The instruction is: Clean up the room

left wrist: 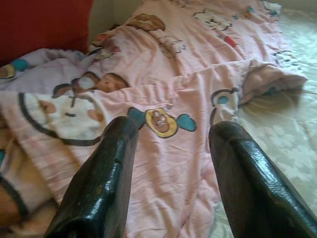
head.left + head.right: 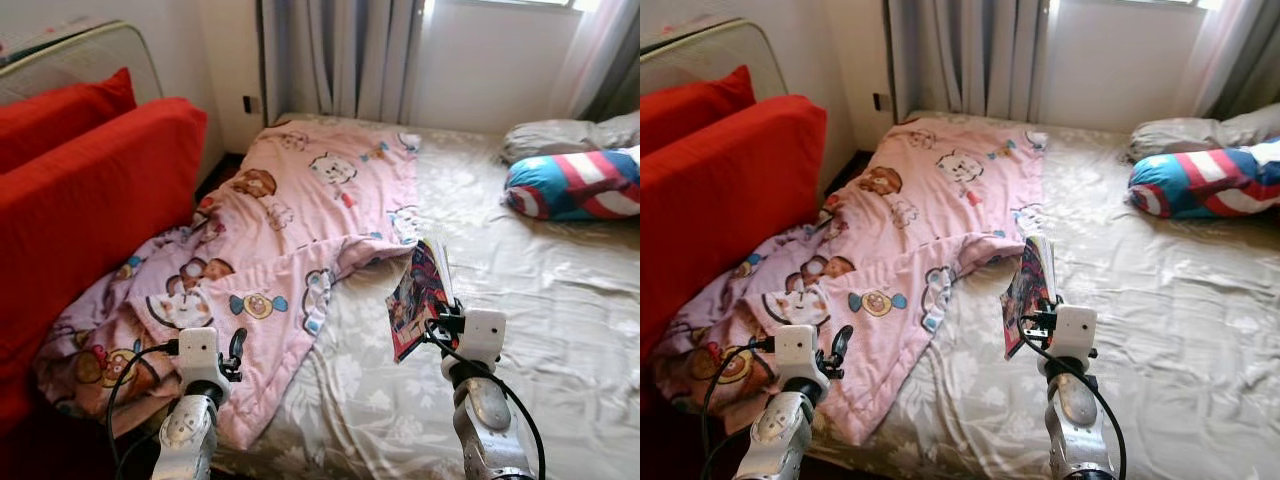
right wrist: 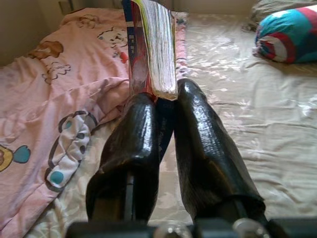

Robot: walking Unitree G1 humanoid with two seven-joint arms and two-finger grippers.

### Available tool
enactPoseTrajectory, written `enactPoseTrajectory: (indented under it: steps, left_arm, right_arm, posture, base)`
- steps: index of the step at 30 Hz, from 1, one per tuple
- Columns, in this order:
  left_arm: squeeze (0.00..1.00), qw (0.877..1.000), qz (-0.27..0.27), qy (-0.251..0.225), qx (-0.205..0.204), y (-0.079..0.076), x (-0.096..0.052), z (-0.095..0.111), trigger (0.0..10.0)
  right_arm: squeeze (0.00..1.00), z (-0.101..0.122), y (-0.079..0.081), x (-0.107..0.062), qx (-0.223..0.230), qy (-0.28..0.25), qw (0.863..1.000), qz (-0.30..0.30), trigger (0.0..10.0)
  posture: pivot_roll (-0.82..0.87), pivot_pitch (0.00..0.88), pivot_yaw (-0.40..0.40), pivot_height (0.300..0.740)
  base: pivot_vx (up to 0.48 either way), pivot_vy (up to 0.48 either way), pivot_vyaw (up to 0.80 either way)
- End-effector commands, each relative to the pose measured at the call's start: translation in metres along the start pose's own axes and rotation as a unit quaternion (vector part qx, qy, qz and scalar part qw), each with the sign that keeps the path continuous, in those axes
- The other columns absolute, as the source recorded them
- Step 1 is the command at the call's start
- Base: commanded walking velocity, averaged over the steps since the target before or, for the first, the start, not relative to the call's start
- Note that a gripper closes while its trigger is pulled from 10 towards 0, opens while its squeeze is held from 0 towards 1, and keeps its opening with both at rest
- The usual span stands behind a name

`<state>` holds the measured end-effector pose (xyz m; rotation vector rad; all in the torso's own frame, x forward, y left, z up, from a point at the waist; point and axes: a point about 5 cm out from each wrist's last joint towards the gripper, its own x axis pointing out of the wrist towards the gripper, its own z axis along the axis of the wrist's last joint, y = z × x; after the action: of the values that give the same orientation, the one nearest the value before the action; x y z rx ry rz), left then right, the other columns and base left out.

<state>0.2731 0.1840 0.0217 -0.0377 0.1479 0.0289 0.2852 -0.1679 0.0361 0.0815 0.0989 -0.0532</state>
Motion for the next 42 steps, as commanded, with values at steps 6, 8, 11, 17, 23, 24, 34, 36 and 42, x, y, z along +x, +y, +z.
enactPoseTrajectory:
  steps: [6, 8, 11, 17, 23, 24, 34, 36, 42]
  left_arm:
    - [0.0, 1.0, -0.001, -0.001, 0.0, -0.0005, -0.0015, -0.0015, 10.0]
    - [0.0, 1.0, -0.004, 0.0, 0.002, -0.0013, -0.0015, -0.0017, 10.0]
    - [0.0, 1.0, -0.004, 0.0, 0.002, -0.0013, -0.0019, -0.0019, 10.0]
    - [0.0, 1.0, -0.001, -0.001, 0.003, 0.0009, -0.0019, -0.0012, 10.0]
    - [0.0, 1.0, 0.0, -0.002, 0.003, 0.0009, -0.0021, -0.0014, 10.0]
    - [0.0, 1.0, -0.001, -0.002, 0.003, 0.0009, -0.0021, -0.0014, 10.0]
    - [0.0, 1.0, -0.001, -0.003, 0.002, 0.0006, -0.002, -0.0012, 10.0]
    - [0.0, 1.0, -0.001, -0.003, 0.002, 0.0009, -0.0018, -0.001, 10.0]
    - [0.0, 1.0, -0.002, -0.003, 0.003, 0.0013, -0.0013, -0.0006, 10.0]
  right_arm:
    - [0.0, 0.009, 0.0019, 0.004, 0.002, -0.019, 1.0, 0.001, 10.0]
    - [0.0, 0.0089, 0.0015, 0.0034, 0.002, -0.02, 1.0, 0.0, 10.0]
    - [0.0, 0.0092, 0.001, 0.0029, 0.0, -0.023, 1.0, -0.001, 10.0]
    - [0.0, 0.0103, 0.0011, 0.0039, -0.001, -0.027, 1.0, -0.003, 10.0]
    - [0.0, 0.0103, 0.0018, 0.0042, -0.001, -0.027, 1.0, -0.003, 10.0]
    - [0.0, 0.0103, 0.0016, 0.0042, -0.001, -0.026, 1.0, -0.003, 10.0]
    - [0.0, 0.0098, 0.0006, 0.0042, -0.002, -0.025, 1.0, -0.005, 10.0]
    - [0.0, 0.01, 0.0004, 0.0044, -0.002, -0.025, 1.0, -0.005, 10.0]
    - [0.0, 0.0103, -0.0008, 0.0048, -0.002, -0.024, 1.0, -0.007, 10.0]
  posture:
    - [-0.01, 0.018, -0.023, 0.74]
    - [-0.01, 0.018, -0.022, 0.74]
    - [-0.01, 0.015, -0.022, 0.74]
    - [-0.01, 0.012, -0.024, 0.74]
    - [-0.01, 0.003, -0.023, 0.74]
    - [-0.01, 0.003, -0.023, 0.74]
    - [0.0, 0.0, -0.024, 0.74]
    - [-0.01, 0.0, -0.023, 0.74]
    - [-0.01, 0.006, -0.021, 0.74]
  base:
    - [0.0, -0.314, -0.61]
    - [0.0, -0.322, -0.67]
    - [0.0, -0.322, -0.2]
    - [0.0, -0.322, 0.0]
    - [0.0, -0.321, 0.0]
    - [0.0, -0.322, 0.0]
    - [0.0, -0.321, 0.0]
    - [0.0, -0.322, 0.0]
    - [0.0, -0.323, 0.0]
